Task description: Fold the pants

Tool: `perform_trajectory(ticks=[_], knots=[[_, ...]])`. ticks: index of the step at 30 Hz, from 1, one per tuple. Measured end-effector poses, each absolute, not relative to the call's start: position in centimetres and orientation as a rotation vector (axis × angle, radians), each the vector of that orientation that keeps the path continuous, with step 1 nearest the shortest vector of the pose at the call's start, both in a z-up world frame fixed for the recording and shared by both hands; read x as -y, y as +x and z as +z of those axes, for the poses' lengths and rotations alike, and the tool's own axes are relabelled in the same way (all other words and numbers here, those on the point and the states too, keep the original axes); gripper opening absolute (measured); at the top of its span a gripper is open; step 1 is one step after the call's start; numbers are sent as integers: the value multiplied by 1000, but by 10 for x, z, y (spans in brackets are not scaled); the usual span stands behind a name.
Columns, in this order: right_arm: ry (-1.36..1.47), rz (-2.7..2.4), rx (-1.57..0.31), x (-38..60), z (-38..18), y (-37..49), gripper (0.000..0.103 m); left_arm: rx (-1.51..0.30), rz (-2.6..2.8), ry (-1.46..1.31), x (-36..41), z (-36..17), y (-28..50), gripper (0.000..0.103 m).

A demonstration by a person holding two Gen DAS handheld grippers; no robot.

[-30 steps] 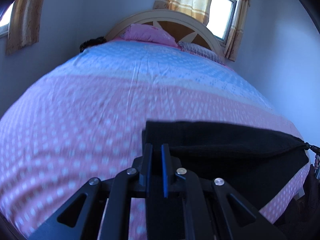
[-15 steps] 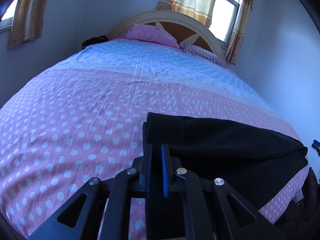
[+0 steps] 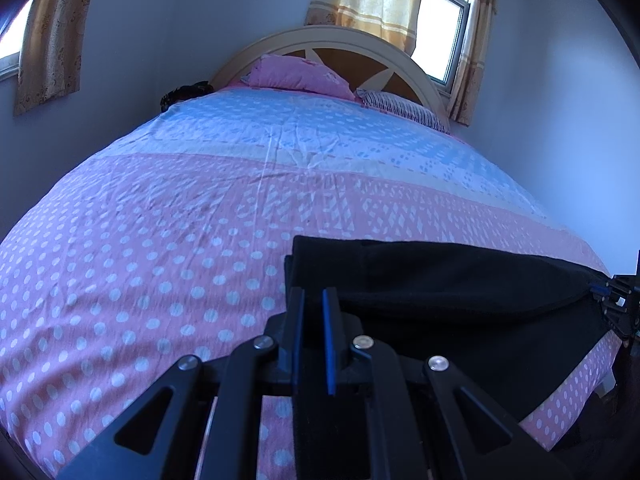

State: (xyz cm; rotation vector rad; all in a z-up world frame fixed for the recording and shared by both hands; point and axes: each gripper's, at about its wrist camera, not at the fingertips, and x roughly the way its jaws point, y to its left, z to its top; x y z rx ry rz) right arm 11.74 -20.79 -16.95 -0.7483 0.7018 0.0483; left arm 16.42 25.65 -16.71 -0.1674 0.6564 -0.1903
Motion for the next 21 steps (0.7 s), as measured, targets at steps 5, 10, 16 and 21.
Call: perform_trajectory(ticks=[5, 10, 16, 21], knots=[[-655, 76, -677, 216, -143, 97, 2, -622, -215, -178, -261, -156, 159, 10], [-641, 107, -665, 214, -135, 77, 2, -603, -250, -174, -268, -150, 144, 10], [-658, 128, -708, 213, -158, 74, 2, -623, -280, -162, -270, -160, 123, 10], [-644, 136, -729, 215, -169, 66, 2, -638, -284, -182, -271, -171, 119, 10]])
